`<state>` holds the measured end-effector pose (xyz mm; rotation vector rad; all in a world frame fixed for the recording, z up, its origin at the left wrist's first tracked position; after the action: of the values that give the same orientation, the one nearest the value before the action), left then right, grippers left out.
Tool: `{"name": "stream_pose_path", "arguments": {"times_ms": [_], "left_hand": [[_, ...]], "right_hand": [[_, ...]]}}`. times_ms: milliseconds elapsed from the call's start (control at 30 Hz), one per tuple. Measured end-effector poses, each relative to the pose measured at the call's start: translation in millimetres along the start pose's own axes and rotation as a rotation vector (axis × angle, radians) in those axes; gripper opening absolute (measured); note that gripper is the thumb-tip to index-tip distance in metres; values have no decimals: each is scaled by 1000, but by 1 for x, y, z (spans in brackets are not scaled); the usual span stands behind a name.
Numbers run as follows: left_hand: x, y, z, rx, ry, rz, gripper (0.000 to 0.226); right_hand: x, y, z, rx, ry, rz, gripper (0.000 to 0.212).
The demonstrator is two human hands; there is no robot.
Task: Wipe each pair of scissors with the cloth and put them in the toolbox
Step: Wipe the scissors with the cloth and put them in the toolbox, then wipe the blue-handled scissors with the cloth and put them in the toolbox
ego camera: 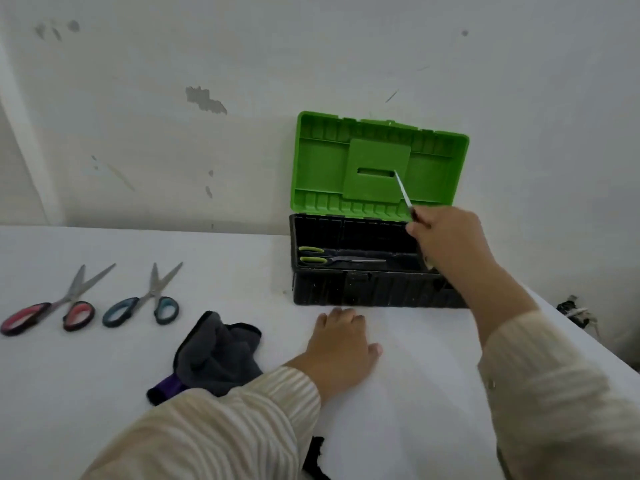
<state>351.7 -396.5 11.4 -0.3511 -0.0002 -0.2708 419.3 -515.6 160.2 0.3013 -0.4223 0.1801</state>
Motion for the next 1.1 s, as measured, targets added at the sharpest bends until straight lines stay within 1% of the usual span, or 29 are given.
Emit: {"name": "stream_pose_path", "arguments": {"times_ms": [67,133,200,300,400,467,533,600,667,733,767,800,867,933,967,1033,1067,1100], "left_hand": [[8,4,-6,54,-62,-4,56],[11,5,-11,90,-107,0,54],[13,6,-15,105,-126,9,54],[14,4,-14,116,-143,12,54],[14,3,-12,111,-143,13,67],[15,4,-14,109,-132,21,65],[17,6,-16,101,-130,33,59],[18,6,-16,92,-130,34,58],[19,7,-18,92,-139,29,66],[18,5,-16,96,-156,13,76],[17,4,-16,93,-157,12,77],[17,4,-16,88,-154,15,77],[17,3,-13,71,-147,18,74],[17,4,-11,-11,-147,32,56],[17,6,-8,-110,-156,56,46],[13,9,8,-390,-203,170,34],[8,11,20,-524,-250,233,33],[1,13,36,-597,-324,277,33]], "right_hand": [[39,-12,-10,-186,64,69,22],[71,-26,-33,-358,174,126,23],[92,-42,-62,-449,277,150,24],[116,-65,-100,-498,362,164,27],[136,-77,-125,-536,421,159,23],[144,-81,-139,-552,476,150,15],[146,-84,-150,-559,525,129,16],[146,-86,-156,-557,556,97,13],[145,-88,-155,-536,568,67,15],[141,-88,-149,-523,557,74,15],[138,-86,-144,-518,534,92,16],[134,-82,-137,-511,501,113,21],[119,-64,-118,-399,419,113,31],[98,-40,-95,-193,336,67,31],[86,-27,-85,-70,292,34,29],[60,-7,-71,288,244,-83,24],[45,2,-68,513,255,-167,22],[30,12,-66,694,283,-242,21]]}}
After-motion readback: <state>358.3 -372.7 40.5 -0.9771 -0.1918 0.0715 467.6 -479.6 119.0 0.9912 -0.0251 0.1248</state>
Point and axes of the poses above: each hand's wrist, its own x-axis towards the middle knuckle, its own z-axis out of the back of the hand, y = z × x, the point moved 1 cm from there along x, towards the middle knuckle, and after that the axes turned 11 degrees about -z, right-handed, at the moved point
